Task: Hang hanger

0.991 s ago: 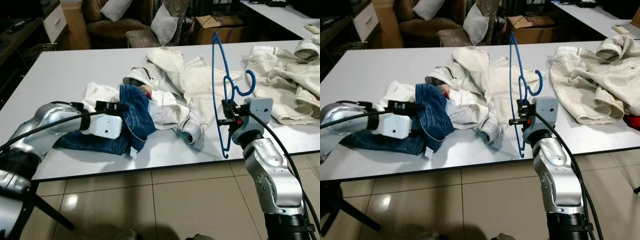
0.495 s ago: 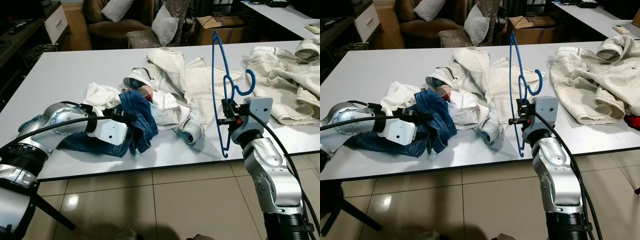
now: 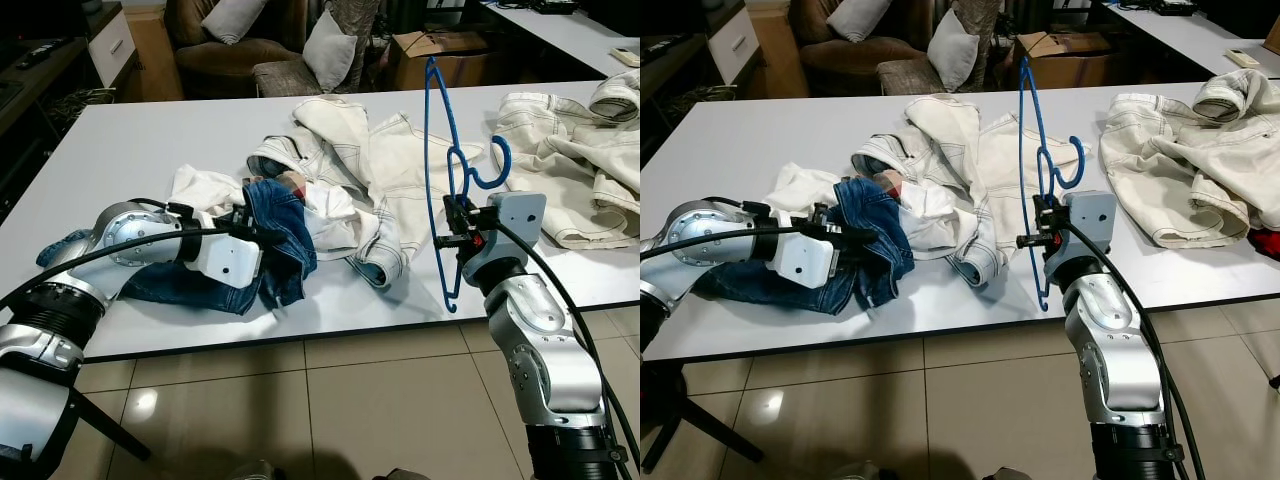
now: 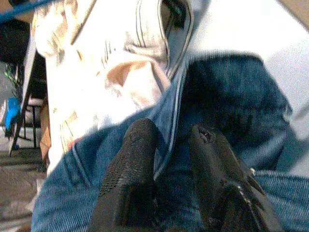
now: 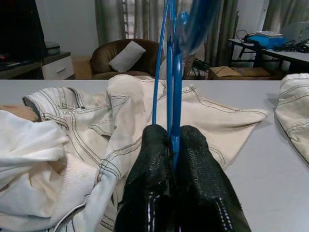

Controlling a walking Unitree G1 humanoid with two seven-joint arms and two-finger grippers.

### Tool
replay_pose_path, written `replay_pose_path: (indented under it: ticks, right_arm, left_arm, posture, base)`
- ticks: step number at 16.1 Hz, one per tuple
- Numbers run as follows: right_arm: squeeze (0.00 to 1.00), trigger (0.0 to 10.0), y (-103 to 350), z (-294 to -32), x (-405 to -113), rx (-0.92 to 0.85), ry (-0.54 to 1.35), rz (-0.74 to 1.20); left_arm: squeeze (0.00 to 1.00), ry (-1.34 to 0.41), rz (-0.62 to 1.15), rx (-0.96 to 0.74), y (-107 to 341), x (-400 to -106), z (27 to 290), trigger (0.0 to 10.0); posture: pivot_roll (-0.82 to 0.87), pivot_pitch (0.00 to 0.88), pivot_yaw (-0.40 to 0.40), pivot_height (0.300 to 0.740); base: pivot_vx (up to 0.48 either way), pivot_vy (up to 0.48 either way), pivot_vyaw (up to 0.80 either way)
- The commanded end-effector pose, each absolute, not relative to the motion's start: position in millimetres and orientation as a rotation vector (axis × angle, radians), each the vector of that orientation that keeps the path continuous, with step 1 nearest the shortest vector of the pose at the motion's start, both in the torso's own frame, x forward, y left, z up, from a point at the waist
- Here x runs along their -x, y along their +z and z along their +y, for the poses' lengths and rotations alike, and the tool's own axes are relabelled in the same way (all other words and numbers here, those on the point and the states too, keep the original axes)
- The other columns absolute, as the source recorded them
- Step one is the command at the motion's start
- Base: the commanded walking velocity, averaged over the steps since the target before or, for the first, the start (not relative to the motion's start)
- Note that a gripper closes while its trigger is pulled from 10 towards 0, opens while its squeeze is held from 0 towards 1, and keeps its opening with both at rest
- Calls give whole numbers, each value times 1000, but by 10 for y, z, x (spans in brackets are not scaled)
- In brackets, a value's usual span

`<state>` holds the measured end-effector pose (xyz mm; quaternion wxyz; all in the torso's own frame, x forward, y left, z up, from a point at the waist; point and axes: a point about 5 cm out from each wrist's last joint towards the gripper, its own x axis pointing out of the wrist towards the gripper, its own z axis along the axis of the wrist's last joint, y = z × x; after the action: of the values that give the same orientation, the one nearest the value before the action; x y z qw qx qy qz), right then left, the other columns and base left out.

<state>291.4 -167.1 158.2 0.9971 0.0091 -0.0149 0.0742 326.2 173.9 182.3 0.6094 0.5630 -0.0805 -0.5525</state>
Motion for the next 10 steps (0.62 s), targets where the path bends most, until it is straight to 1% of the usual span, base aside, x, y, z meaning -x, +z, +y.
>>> replay_pose_path:
  ticks: [1,4,10]
  right_arm:
    - [0,10000,1610,-1655,-2948,-17,153,-42]
    - [0,10000,1610,-1641,-2951,-16,157,-43]
    - [0,10000,1616,-1648,-2957,-16,155,-47]
  left_arm:
    - [0,-1270,-245,-1297,1946,-3269,1713,0]
    - [0,-1285,-264,-1275,1962,-3248,1692,0]
    - [0,-1276,-186,-1312,1859,-3298,1703,0]
  posture:
    - [-31,0,52,740]
    - [-30,0,50,740]
    - [-31,0,52,740]
  base:
    - [0,0,0]
    - [0,0,0]
    - [0,0,0]
